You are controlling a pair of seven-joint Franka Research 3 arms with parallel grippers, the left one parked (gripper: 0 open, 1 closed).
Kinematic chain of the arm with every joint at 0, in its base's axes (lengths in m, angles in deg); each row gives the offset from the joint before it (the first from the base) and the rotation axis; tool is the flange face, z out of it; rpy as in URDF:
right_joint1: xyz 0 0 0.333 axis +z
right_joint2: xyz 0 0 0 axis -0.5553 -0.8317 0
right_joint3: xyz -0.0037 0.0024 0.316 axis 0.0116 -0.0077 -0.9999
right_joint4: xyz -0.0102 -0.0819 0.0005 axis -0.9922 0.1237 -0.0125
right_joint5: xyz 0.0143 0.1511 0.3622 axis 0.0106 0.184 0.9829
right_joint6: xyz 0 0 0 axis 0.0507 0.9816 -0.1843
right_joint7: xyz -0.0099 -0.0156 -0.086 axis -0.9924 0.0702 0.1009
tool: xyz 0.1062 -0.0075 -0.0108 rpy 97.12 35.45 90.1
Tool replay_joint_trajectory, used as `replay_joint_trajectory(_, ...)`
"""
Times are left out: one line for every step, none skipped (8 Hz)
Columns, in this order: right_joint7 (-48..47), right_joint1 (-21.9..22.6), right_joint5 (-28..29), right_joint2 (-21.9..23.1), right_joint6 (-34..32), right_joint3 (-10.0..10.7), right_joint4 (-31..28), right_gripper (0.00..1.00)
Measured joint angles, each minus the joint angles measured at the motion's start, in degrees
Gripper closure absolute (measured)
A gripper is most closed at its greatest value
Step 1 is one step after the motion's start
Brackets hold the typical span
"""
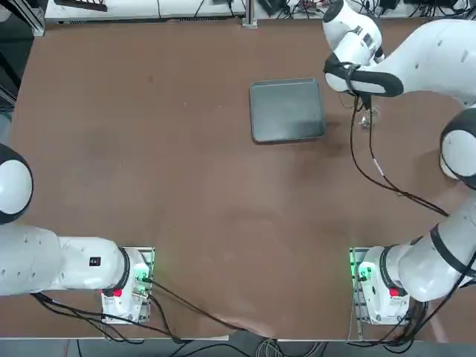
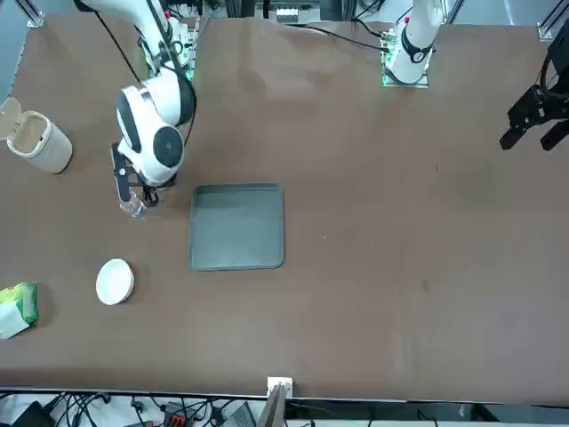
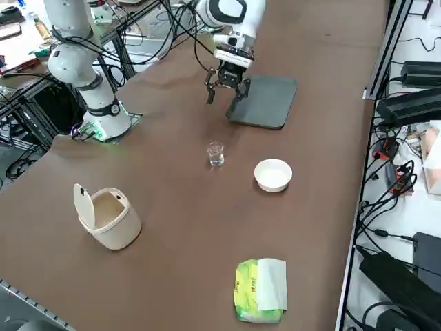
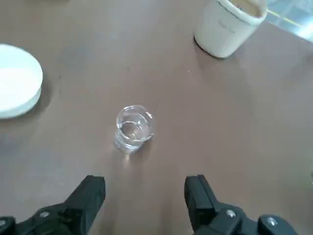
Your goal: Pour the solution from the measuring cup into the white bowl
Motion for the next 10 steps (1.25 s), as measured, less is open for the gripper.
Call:
replay_joint_trajectory(-3.89, -0.20, -0.06, -3.18, -0.51, 0.56, 2.98, 0.01)
replay_joint_trajectory(-6.92, -0.47, -0.06, -6.15, -2.01, 1.01, 6.06, 0.01)
replay_joint_trajectory(-10.28, -0.62, -0.06, -8.99, -3.77, 1.23, 9.11, 0.01)
replay_joint_trajectory(-13.47, -0.63, -0.06, -11.48, -4.90, 1.28, 11.62, 0.02)
replay_joint_trajectory(-16.40, -0.61, -0.07, -13.64, -5.46, 1.28, 13.26, 0.03)
replay_joint_trajectory(-18.20, -0.60, -0.15, -15.27, -5.67, 1.33, 13.94, 0.03)
replay_joint_trajectory(-18.96, -0.60, -0.35, -16.48, -5.70, 1.53, 14.29, 0.03)
replay_joint_trajectory(-19.09, -0.61, -0.46, -17.21, -5.74, 1.75, 14.50, 0.04)
replay_joint_trajectory(-19.21, -0.59, -1.03, -17.83, -5.96, 2.02, 14.53, 0.04)
replay_joint_trajectory(-20.11, -0.60, -2.17, -18.76, -6.06, 2.39, 14.53, 0.05)
